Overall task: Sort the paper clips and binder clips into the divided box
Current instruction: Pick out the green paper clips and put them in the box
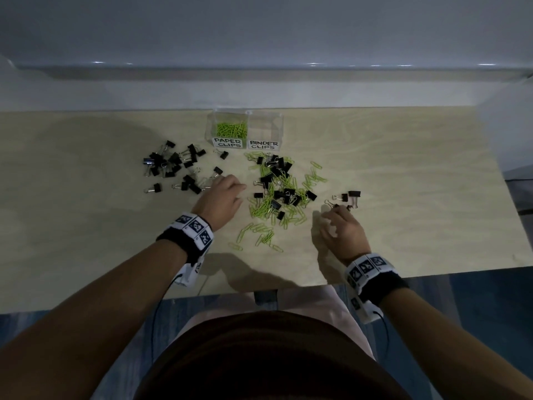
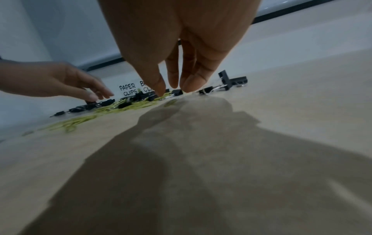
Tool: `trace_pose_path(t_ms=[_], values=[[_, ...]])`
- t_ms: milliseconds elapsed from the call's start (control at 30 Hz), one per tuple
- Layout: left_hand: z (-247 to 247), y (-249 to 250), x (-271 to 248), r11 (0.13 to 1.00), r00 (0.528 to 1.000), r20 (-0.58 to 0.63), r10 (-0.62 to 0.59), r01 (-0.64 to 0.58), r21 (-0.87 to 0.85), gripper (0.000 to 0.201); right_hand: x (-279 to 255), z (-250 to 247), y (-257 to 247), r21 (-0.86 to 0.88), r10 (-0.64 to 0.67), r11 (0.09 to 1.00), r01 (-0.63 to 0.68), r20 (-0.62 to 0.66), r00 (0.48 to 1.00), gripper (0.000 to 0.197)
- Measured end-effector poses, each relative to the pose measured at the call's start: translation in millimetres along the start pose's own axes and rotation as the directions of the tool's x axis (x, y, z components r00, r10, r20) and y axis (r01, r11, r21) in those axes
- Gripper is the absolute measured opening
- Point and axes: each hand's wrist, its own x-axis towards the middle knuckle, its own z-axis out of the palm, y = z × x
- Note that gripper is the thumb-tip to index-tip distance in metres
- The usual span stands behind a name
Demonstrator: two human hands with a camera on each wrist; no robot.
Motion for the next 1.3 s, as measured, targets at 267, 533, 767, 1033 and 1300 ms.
trace_pose_path(t_ms=[267,533,767,1033,1300], values=[[27.1,34.6,-23.8,0.999,0.993,0.114,0.018,-0.021,0.028,0.038,2.1,28.9,-53.4,0.036,0.005,0.999,-0.009,0.114,0.993,0.016],[19.6,6.2,-56.5,0.987,0.984,0.068,0.164,-0.163,-0.007,0.040,-12.5,29.9,-59.2,0.073,-0.061,0.996,0.048,0.199,0.978,0.032],[23.0,-4.0,-67.8,0.993,0.966,0.237,0.101,-0.083,-0.087,0.075,-4.7,37.0,-80.7,-0.008,0.055,0.998,-0.056,0.404,0.913,0.078],[32.7,33.8,-29.6,0.990,0.982,0.189,0.009,0.018,-0.138,0.049,25.6,50.3,-97.5,0.037,-0.048,0.999,0.037,0.383,0.922,0.048],[21.2,34.7,-11.0,0.981,0.954,0.255,0.155,-0.179,0.074,0.024,42.9,42.6,-85.8,0.013,-0.172,0.984,0.176,0.301,0.938,0.017]])
